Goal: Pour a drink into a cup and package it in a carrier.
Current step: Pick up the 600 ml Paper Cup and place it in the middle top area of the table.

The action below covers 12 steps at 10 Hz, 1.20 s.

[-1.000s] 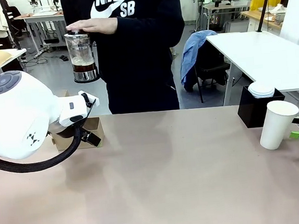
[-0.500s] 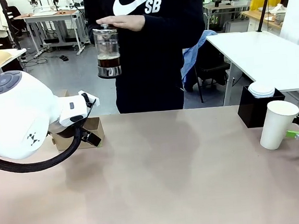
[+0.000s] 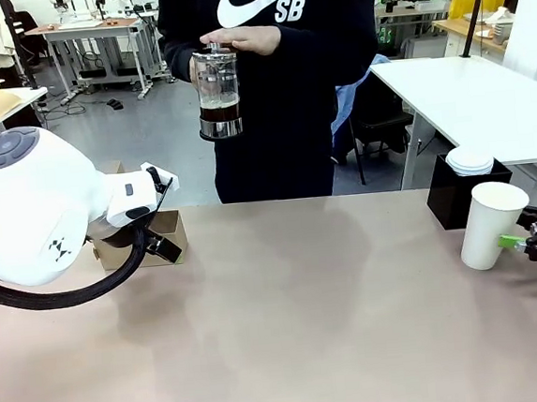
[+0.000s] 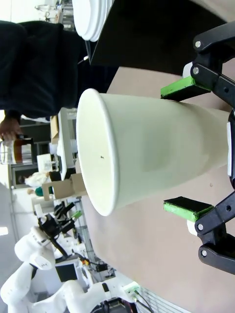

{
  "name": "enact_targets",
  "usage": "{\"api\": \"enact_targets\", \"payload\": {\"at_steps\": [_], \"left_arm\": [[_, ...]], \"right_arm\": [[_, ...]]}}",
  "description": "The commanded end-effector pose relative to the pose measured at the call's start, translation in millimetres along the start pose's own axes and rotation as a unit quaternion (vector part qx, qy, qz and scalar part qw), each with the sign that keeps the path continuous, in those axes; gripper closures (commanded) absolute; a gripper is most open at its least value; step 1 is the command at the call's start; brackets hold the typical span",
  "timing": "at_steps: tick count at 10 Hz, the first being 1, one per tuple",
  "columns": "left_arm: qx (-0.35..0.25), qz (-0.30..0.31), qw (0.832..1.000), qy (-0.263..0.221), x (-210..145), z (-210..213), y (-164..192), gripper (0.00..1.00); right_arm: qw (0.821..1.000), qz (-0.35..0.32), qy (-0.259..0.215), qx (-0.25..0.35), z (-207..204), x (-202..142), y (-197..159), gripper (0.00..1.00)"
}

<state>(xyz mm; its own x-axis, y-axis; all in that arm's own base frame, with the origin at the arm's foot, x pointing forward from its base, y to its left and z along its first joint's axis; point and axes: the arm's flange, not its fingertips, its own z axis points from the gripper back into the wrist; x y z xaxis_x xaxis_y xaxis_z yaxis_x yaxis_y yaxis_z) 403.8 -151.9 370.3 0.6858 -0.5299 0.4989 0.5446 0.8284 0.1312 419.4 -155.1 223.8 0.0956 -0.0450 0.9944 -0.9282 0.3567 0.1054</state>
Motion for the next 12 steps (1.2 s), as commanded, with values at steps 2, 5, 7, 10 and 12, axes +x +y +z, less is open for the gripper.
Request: {"api": "enact_targets", "payload": {"at_steps": [2, 5, 7, 10, 12], "left_arm": [[0.000, 0.000, 1.000, 0.000, -0.2, 0.1, 0.3, 0.00], [0.000, 0.000, 1.000, 0.000, -0.2, 0.1, 0.3, 0.00], [0.000, 0.000, 1.000, 0.000, -0.2, 0.1, 0.3, 0.00], [0.000, 0.000, 1.000, 0.000, -0.2, 0.1, 0.3, 0.00], [0.000, 0.000, 1.000, 0.000, -0.2, 0.1, 0.3, 0.00]], "right_arm": [[1.000, -0.023, -0.002, 0.010, -20.8, 2.8, -13.9, 0.00], [0.999, -0.029, -0.001, 0.015, -36.0, 3.7, -22.2, 0.00], [0.999, -0.034, 0.000, 0.020, -42.2, 2.0, -24.9, 0.00], [0.999, -0.023, -0.002, 0.032, -38.1, 0.1, -18.7, 0.20], [0.999, -0.023, -0.002, 0.032, -38.1, 0.1, -18.7, 0.20]]}}
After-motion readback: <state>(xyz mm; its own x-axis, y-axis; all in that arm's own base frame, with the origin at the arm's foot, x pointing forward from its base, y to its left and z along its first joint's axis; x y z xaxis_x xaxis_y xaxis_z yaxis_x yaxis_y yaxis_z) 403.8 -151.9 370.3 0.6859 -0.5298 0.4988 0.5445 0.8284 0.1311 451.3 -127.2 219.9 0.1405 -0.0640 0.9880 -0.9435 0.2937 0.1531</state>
